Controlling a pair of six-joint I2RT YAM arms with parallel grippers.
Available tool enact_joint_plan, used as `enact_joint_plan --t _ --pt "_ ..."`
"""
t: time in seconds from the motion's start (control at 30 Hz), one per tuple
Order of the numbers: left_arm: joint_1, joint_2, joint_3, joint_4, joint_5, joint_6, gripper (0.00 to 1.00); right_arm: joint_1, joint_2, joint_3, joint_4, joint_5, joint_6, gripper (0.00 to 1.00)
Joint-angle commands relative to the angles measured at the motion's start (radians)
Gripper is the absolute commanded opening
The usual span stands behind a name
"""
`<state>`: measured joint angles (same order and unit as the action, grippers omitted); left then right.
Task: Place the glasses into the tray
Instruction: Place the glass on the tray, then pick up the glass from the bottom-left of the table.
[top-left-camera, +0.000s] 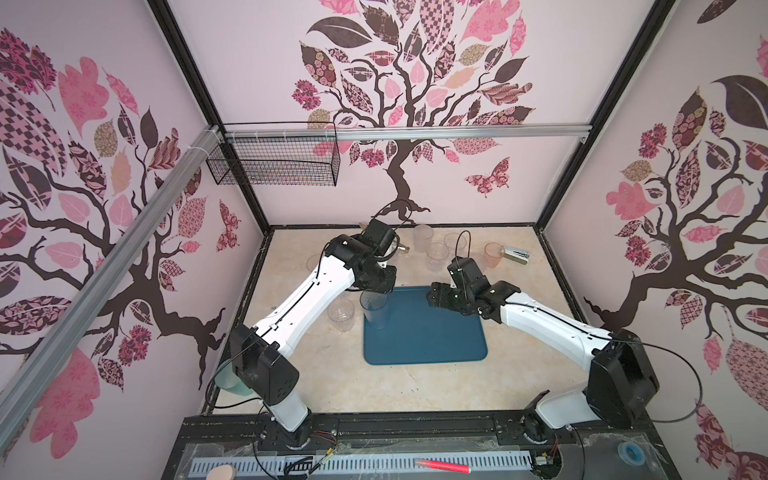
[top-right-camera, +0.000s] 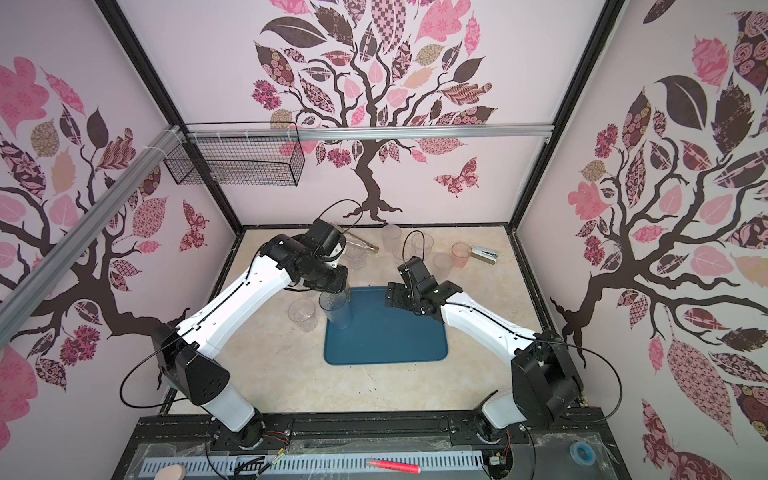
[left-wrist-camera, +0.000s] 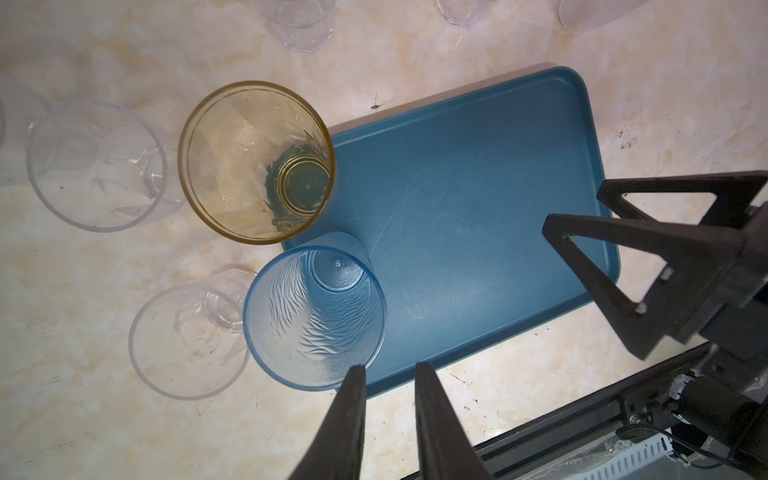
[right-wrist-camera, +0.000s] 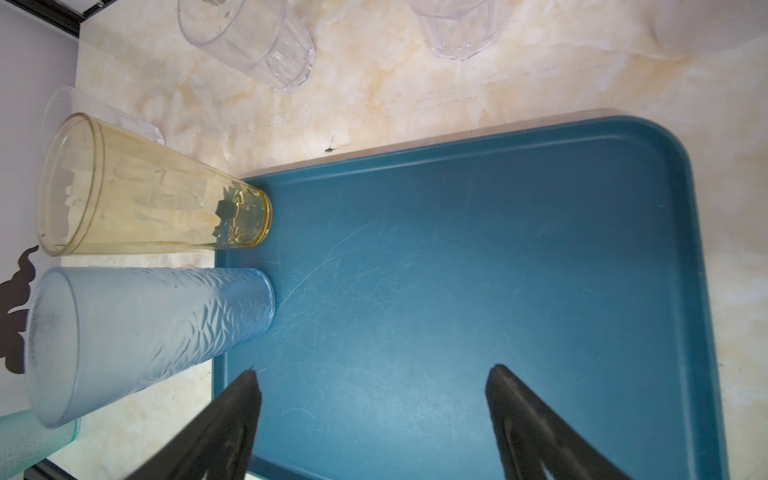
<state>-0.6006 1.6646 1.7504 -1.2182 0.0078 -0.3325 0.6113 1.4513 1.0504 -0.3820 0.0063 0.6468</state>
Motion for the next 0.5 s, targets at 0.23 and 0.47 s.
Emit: enact_joint_plan --t 0.23,0.47 --pt "0.162 -0.096 0.008 0.052 -0.013 -0.04 0.24 0.112 0.009 0.04 0.015 -0.036 0.012 0.88" --pt "0.247 -0.169 -0.104 0.102 -0.026 -0.072 0.24 0.193 0.0 -0.015 0.156 -0.066 0.053 0.88"
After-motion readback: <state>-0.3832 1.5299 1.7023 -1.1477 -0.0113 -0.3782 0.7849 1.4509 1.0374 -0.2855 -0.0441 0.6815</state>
